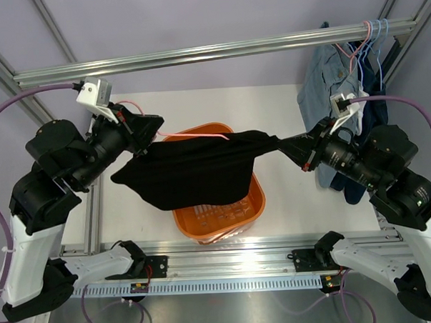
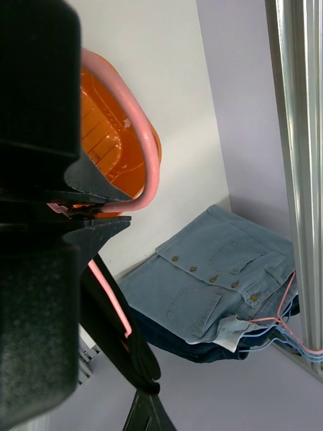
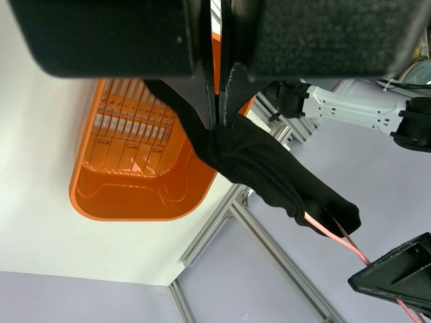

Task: Remove the skirt from the hanger

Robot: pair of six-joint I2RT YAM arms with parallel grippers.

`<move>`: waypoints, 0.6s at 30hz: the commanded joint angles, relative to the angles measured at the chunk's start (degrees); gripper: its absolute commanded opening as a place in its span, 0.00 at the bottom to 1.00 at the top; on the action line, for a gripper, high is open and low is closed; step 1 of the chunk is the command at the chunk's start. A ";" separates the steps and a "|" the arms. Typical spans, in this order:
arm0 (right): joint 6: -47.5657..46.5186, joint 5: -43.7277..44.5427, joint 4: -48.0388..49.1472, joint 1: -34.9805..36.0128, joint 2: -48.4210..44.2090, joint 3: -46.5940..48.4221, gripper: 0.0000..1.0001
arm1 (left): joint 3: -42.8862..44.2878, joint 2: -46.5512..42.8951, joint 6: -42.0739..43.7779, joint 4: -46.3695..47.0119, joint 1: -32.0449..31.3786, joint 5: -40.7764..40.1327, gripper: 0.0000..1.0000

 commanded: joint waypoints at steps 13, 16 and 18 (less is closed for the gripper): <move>-7.05 -2.02 -3.08 -1.12 12.51 22.18 0.00 | -4.76 -2.23 3.16 1.28 4.11 -5.35 0.00; -6.96 -3.08 -3.25 -1.20 14.54 24.56 0.00 | -5.36 -1.96 2.81 1.01 4.11 -5.79 0.00; -7.57 -1.34 -3.61 -1.12 14.55 23.52 0.00 | -7.04 -3.19 2.81 2.41 4.11 -5.18 0.00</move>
